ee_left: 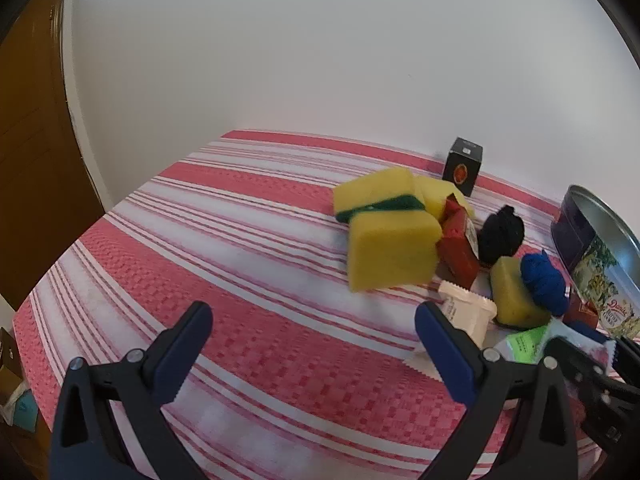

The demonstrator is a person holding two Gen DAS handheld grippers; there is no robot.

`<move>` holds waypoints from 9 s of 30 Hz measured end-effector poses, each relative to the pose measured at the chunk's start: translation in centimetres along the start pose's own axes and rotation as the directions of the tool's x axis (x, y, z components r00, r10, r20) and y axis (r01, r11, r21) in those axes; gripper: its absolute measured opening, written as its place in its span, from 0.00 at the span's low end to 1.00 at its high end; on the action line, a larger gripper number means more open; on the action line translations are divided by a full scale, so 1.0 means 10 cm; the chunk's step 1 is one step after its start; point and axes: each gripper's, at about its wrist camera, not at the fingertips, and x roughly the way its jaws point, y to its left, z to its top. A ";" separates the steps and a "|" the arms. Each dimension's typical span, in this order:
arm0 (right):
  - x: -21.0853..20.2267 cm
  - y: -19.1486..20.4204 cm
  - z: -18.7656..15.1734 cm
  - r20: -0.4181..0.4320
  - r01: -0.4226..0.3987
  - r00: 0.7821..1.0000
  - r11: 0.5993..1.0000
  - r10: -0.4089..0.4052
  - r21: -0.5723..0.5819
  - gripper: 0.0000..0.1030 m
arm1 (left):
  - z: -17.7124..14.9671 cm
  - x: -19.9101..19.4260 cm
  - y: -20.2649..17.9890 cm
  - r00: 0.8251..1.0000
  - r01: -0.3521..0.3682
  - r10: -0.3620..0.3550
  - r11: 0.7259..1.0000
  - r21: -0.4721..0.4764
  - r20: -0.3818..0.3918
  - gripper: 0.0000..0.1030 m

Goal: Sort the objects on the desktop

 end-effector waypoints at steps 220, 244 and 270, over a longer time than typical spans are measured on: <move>-1.62 -1.02 -0.41 0.654 0.434 0.585 0.866 -0.480 0.248 0.82 | 0.14 -0.54 -2.07 0.947 0.272 -0.295 0.947 0.173 0.126 0.97; -1.54 -0.99 -0.38 0.626 0.371 0.661 0.905 -0.414 0.207 0.91 | 0.03 -0.02 -1.49 0.963 0.205 -0.179 0.972 0.116 -0.204 0.99; -1.44 -0.92 -0.34 0.577 0.297 0.755 0.947 -0.313 0.124 0.91 | 0.02 -0.32 -0.74 0.965 0.261 -0.262 0.964 -0.049 -0.025 0.67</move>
